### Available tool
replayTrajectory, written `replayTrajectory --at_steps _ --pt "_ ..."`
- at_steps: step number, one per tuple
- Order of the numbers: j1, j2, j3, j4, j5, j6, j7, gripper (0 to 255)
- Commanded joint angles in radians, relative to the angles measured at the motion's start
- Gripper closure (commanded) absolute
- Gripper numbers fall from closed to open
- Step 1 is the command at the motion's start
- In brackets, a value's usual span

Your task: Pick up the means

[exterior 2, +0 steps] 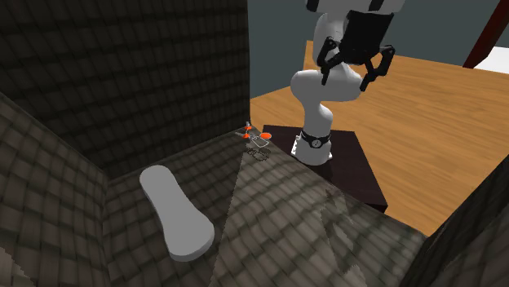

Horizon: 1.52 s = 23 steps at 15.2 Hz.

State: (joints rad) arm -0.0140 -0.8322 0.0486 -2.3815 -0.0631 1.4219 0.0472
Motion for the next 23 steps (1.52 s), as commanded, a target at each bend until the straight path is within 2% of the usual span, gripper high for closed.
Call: replayTrajectory --at_steps 1,7,13,18,23 --pt "0.0 0.0 0.0 0.0 0.0 0.0 0.0 0" --pt "0.0 0.082 -0.16 0.021 -0.11 0.101 -0.245 0" --pt "0.015 0.226 -0.312 0.1 -0.172 0.208 -0.485 0" --pt "0.043 0.384 -0.431 0.209 -0.172 0.29 -0.689 0" --pt "0.073 0.575 -0.541 0.356 -0.111 0.351 -0.908 0"
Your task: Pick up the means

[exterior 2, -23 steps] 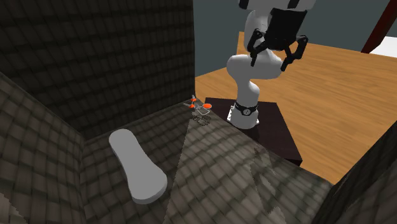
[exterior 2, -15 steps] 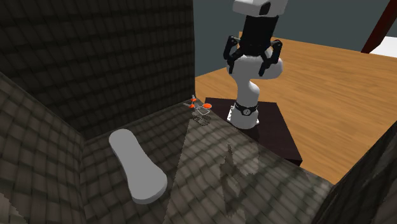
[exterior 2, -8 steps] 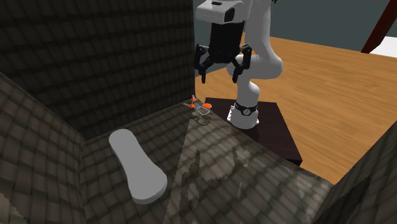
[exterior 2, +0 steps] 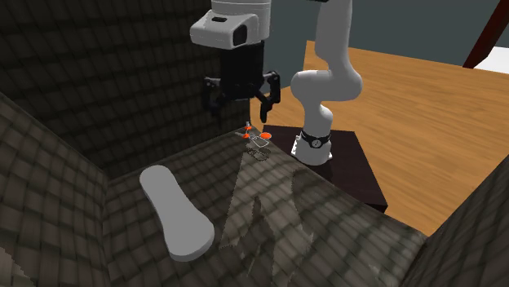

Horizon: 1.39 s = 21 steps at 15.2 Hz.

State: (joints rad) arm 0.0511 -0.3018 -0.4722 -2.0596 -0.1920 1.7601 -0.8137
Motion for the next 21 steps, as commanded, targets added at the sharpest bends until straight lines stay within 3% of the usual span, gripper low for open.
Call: replayTrajectory --at_steps 1,7,14,21 --pt "0.013 0.087 -0.04 0.068 0.038 0.022 -0.093 0" --pt "-0.002 0.369 -0.121 0.311 0.212 0.03 -0.378 0" --pt "-0.135 0.705 -0.097 0.687 0.421 -0.064 -0.633 0" --pt "-0.124 0.705 -0.091 0.592 0.423 0.03 -0.64 0"
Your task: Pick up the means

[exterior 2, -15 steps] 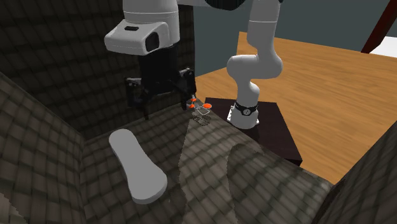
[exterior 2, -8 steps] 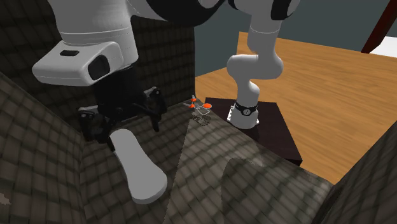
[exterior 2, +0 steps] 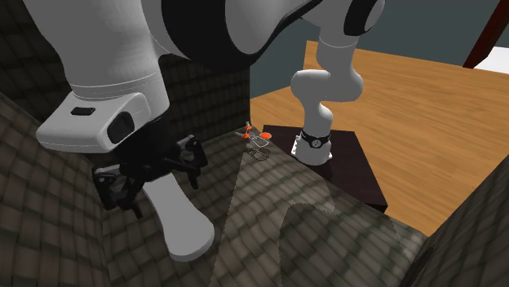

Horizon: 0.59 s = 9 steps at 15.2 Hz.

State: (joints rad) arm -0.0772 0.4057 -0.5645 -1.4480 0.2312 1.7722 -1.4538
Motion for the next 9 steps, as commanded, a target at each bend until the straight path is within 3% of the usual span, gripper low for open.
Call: replayTrajectory --at_steps 1,2,3,9 --pt "0.005 -0.001 0.001 -0.026 0.0 0.025 0.0 0" --pt "0.005 -0.002 0.001 -0.027 0.0 0.025 0.0 0" --pt "0.006 -0.002 0.001 -0.028 0.0 0.026 0.0 255" --pt "0.005 -0.002 0.001 -0.028 0.0 0.027 0.0 255"
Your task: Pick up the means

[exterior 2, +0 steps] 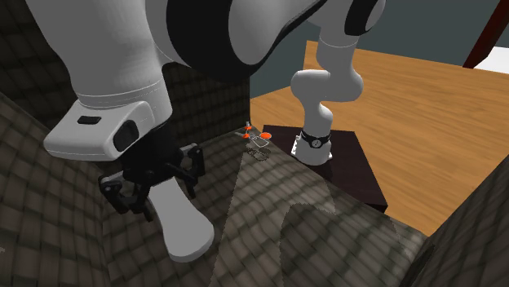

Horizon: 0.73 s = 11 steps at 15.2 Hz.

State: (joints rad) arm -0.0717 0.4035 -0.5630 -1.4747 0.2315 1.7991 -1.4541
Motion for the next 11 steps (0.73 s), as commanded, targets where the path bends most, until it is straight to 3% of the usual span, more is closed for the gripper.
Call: replayTrajectory --at_steps 1,11 --pt "0.0 0.001 0.0 -0.001 0.0 -0.001 0.0 255" --pt "-0.014 0.0 -0.004 0.108 -0.004 -0.109 0.008 255"
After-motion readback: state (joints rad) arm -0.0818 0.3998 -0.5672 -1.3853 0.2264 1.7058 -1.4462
